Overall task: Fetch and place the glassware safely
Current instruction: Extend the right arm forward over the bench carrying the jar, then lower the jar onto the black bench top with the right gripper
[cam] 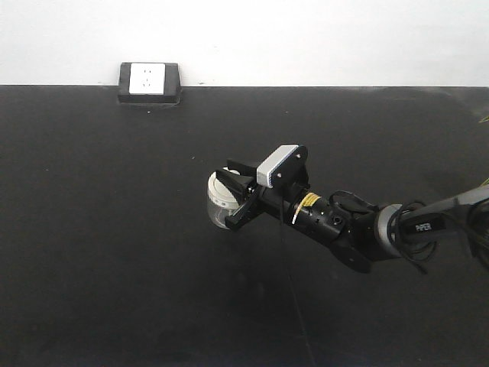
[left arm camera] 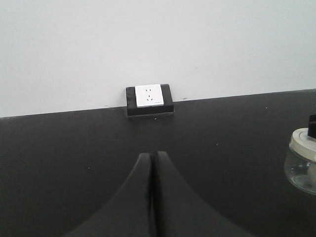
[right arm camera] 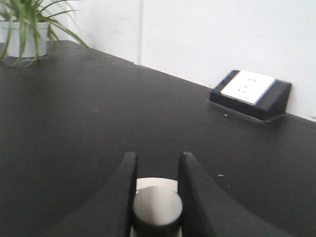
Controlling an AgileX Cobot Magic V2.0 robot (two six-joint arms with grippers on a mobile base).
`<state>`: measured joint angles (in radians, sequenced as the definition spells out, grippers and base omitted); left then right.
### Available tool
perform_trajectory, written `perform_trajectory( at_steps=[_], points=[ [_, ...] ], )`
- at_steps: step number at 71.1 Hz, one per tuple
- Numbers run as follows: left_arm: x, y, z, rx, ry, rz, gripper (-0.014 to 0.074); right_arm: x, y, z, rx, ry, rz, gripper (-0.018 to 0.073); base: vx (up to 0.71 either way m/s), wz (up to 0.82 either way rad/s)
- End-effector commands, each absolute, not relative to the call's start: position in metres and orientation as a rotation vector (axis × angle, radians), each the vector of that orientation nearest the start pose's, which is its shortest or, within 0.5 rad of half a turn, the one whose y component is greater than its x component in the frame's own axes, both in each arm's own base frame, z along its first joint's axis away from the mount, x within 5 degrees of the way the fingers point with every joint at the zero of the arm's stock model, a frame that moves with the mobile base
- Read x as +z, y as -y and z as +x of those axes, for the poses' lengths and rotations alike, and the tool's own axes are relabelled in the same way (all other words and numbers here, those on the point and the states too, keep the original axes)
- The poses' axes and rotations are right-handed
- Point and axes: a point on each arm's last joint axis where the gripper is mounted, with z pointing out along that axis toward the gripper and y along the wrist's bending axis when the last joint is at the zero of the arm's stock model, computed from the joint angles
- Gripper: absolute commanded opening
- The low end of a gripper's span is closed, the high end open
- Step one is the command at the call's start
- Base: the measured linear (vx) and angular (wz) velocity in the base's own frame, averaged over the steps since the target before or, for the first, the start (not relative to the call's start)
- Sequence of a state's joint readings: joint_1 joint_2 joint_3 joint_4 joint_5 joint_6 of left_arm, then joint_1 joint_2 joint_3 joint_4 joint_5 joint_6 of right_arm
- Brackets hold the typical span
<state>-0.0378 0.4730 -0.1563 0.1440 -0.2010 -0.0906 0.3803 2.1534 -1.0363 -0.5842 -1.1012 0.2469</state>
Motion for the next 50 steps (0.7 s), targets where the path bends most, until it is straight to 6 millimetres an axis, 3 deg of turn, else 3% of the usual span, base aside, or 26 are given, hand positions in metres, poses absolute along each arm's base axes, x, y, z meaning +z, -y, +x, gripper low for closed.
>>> perform_trajectory(
  at_steps=[1,15,35,50],
  points=[
    [0.263,0.007,0.107,-0.029,-1.503,0.081,-0.0007,0.166,-0.193,0.377,0.674,-1.265,-0.636,-0.0001,0.0,0.0],
    [0.263,0.007,0.107,-0.029,-1.503,0.081,-0.0007,0.152,-0.194,0.379,0.656,-1.285,-0.656,-0.0001,0.0,0.0],
    [0.263,0.007,0.107,-0.029,-1.503,0.081,-0.0007,0.151,-0.194,0.379,0.641,-1.288,-0.668,0.0004,0.0,0.0],
    [0.263,0.007,0.107,-0.029,-1.503,0.081,-0.0007,0.148,-0.194,0.38,0.639,-1.316,-0.669,0.0099,0.0,0.0]
  ],
)
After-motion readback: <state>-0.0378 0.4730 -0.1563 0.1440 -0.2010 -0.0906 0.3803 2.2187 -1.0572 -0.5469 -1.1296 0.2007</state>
